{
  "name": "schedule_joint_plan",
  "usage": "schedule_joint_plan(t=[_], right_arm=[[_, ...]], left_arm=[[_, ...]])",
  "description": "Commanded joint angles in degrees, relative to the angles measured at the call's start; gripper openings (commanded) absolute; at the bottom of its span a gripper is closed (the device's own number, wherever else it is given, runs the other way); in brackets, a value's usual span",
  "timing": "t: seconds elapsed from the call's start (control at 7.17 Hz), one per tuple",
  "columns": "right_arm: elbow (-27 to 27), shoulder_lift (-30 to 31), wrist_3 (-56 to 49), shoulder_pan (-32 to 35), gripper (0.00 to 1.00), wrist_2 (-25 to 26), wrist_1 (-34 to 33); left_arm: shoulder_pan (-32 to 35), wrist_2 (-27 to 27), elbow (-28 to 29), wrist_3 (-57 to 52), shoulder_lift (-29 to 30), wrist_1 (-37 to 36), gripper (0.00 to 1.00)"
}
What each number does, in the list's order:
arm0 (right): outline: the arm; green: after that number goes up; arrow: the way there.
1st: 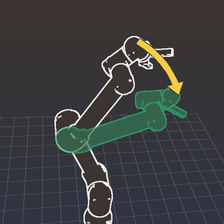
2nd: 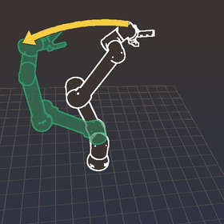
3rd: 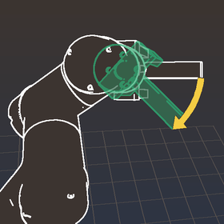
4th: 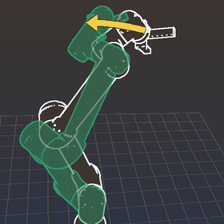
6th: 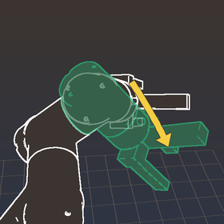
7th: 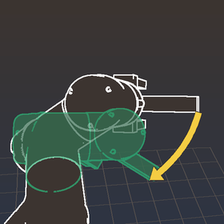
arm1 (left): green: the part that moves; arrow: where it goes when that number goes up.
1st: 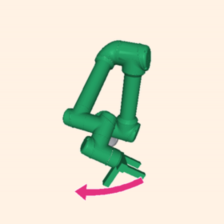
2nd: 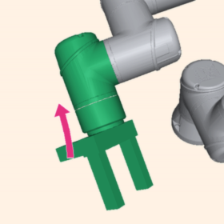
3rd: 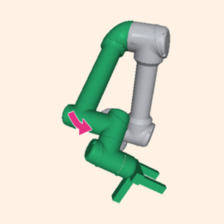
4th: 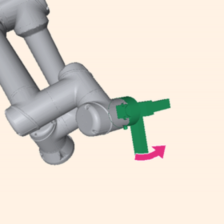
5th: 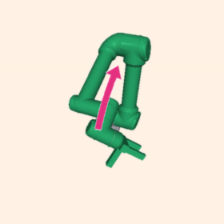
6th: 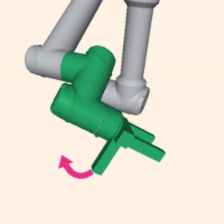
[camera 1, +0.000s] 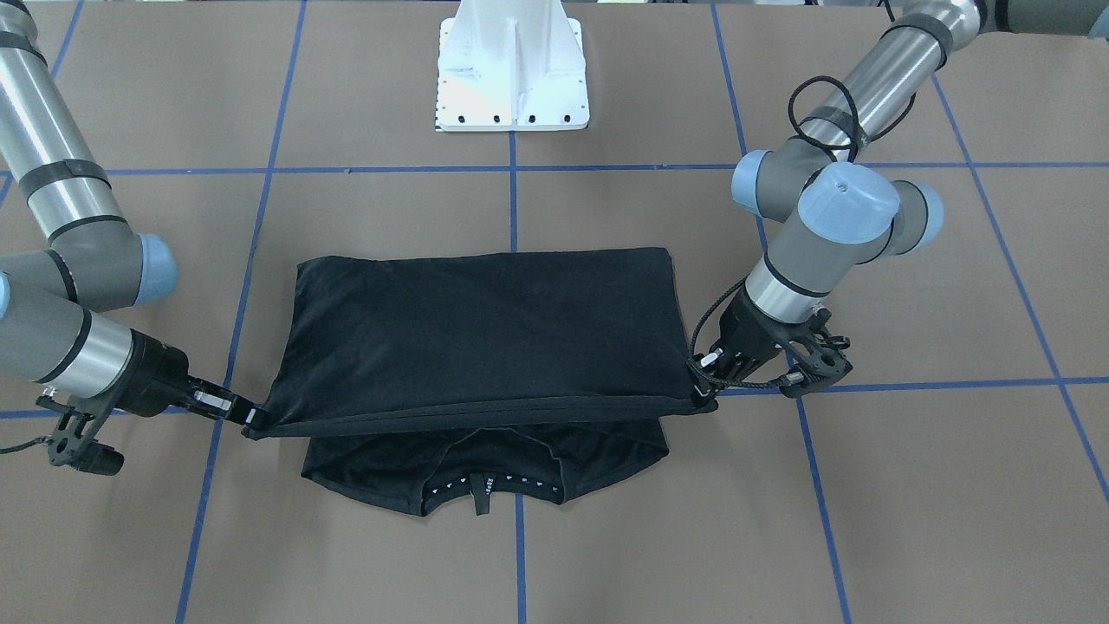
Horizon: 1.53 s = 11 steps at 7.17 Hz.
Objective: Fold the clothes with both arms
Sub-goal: 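Lay the hem down over the collar with both grippers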
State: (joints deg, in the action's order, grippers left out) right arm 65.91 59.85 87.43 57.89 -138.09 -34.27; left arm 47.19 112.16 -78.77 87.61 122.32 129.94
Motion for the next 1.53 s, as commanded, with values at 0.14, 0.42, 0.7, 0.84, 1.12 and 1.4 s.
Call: schedule_joint_plan(t=[0.14, 0.42, 0.7, 0.84, 1.12, 1.4], right_arm=[[0.0, -1.7, 0.2, 1.7, 0.00, 0.2, -3.1], [0.0, -2.2, 0.2, 2.4, 0.00, 0.2, -4.1], [-0.2, -2.3, 0.0, 2.2, 0.00, 1.1, -4.8], [-0.5, -2.4, 0.0, 2.0, 0.00, 1.9, -4.8], [-1.1, -2.4, 0.0, 1.7, 0.00, 2.0, -4.8], [-2.0, -2.4, -0.1, 1.7, 0.00, 2.0, -4.8]], left_arm=[[0.4, -0.3, 0.4, 0.3, 0.9, 0.1, 0.00], [1.1, -0.3, 0.7, 0.4, 1.5, 0.1, 0.00], [1.3, -2.2, 3.7, 0.4, 3.2, 0.2, 0.00], [1.3, -2.7, 4.8, 0.4, 3.4, 1.3, 0.00], [1.3, -2.7, 7.3, 0.4, 3.4, 4.1, 0.00], [1.3, -2.7, 8.5, 0.4, 3.4, 5.5, 0.00]])
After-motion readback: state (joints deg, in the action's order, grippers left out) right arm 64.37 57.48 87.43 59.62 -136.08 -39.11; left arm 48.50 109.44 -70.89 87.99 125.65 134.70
